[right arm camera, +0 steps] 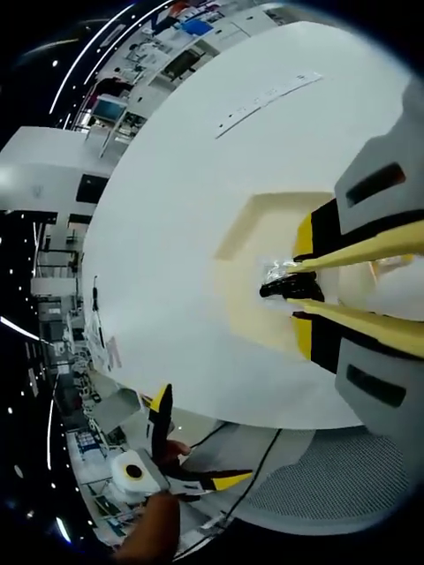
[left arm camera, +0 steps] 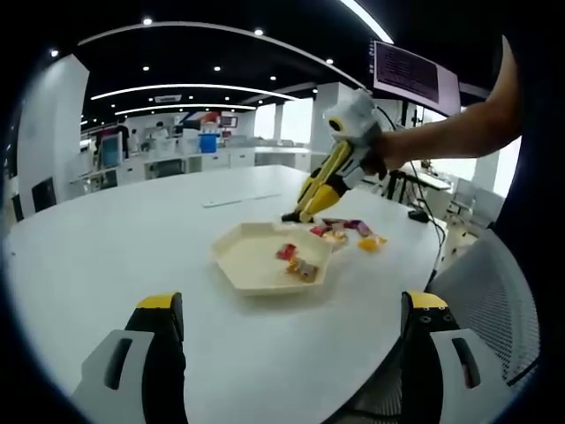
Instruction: Place the target food into the container with the food tongs after gripping and lifting it, then release it inside without dropping or visibly crushing the food.
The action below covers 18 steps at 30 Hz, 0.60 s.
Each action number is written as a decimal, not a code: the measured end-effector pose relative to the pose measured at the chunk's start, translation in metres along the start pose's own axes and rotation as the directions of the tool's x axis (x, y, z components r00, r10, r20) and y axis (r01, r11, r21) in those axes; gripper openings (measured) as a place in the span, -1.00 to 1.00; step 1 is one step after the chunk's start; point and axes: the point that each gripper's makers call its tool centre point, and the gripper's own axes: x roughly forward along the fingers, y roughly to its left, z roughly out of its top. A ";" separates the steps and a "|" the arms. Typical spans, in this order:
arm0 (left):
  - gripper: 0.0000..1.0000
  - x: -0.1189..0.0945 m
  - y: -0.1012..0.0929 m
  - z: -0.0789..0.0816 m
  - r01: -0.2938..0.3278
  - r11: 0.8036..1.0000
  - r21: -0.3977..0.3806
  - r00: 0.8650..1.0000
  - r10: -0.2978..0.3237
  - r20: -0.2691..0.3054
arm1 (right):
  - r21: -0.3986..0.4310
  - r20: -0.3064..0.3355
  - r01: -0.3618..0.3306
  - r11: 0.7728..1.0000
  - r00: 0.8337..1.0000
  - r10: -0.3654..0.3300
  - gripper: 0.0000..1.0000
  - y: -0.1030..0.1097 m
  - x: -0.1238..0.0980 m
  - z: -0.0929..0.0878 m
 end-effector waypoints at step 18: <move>0.99 -0.001 0.001 0.001 -0.002 1.000 -0.006 1.000 0.002 0.004 | -0.054 0.003 -0.030 0.998 1.000 0.030 -0.57 -0.001 0.022 0.039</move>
